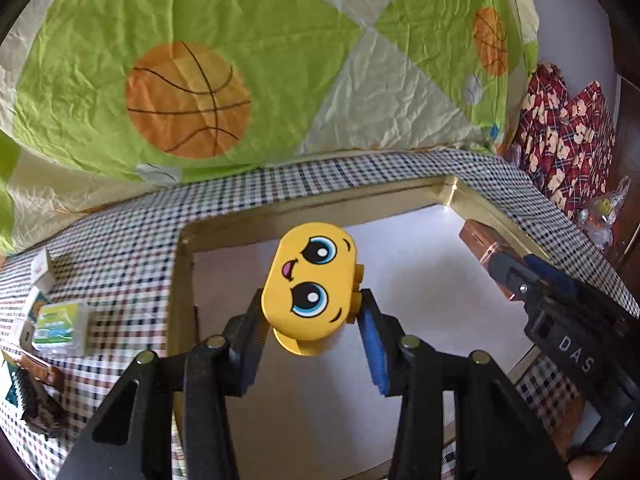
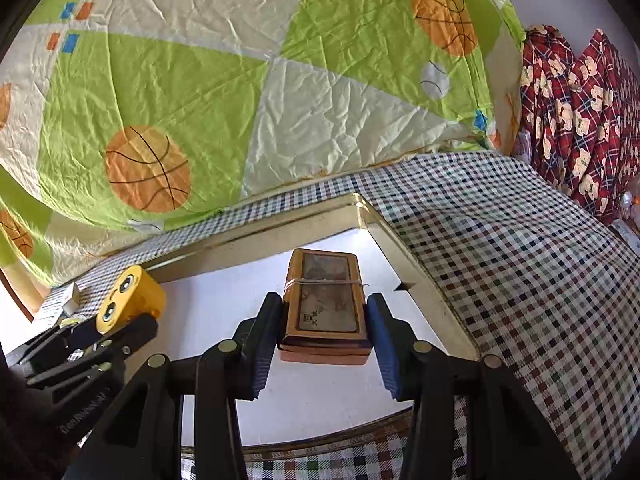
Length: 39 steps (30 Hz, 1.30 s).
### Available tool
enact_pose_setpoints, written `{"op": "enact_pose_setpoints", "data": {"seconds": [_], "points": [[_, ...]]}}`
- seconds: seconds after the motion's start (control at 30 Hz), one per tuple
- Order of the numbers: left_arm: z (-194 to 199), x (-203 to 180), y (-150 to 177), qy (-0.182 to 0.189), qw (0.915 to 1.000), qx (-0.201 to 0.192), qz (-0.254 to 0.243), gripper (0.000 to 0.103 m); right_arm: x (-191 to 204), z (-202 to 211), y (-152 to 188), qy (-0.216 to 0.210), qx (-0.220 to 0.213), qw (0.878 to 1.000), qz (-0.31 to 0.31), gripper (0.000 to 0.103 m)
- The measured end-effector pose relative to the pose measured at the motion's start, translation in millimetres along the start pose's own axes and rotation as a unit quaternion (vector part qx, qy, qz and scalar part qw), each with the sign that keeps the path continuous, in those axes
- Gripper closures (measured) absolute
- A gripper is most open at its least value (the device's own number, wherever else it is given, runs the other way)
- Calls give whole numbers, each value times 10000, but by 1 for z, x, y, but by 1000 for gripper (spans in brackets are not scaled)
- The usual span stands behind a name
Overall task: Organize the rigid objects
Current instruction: 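Carry both held items into the gold tin tray and open both tools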
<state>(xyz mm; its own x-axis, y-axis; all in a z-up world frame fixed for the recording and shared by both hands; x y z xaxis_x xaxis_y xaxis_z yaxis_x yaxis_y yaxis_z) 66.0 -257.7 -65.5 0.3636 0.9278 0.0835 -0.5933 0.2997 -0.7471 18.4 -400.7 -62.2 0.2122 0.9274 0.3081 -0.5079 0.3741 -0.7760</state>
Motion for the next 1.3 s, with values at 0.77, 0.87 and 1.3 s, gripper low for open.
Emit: {"op": "enact_pose_setpoints", "data": {"seconds": [0.77, 0.87, 1.3], "points": [[13, -3, 5, -288, 9979, -563, -163, 1, 2, 55, -21, 498, -1603, 9858, 102, 11], [26, 3, 1, -417, 9947, -927, -171, 1, 0, 69, -26, 661, -2001, 9775, 68, 11], [51, 35, 5, -638, 9881, -1397, 55, 1, -8, 72, -30, 923, -2067, 9740, 38, 11]]}}
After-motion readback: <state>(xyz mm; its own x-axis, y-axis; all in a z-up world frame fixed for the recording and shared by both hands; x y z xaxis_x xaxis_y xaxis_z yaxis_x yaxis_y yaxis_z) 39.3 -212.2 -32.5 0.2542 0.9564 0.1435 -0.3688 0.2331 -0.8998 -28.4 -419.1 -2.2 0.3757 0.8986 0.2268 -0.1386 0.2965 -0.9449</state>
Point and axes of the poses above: each gripper's, at about its wrist camera, not at the fingertips, and z roughly against the way its jaws point, x to its left, y to its underside, the point moved 8 cm from there along -z, roughly the way its jaws point, and after that the axes turned 8 degrees about -y, right-handed, at the moved point
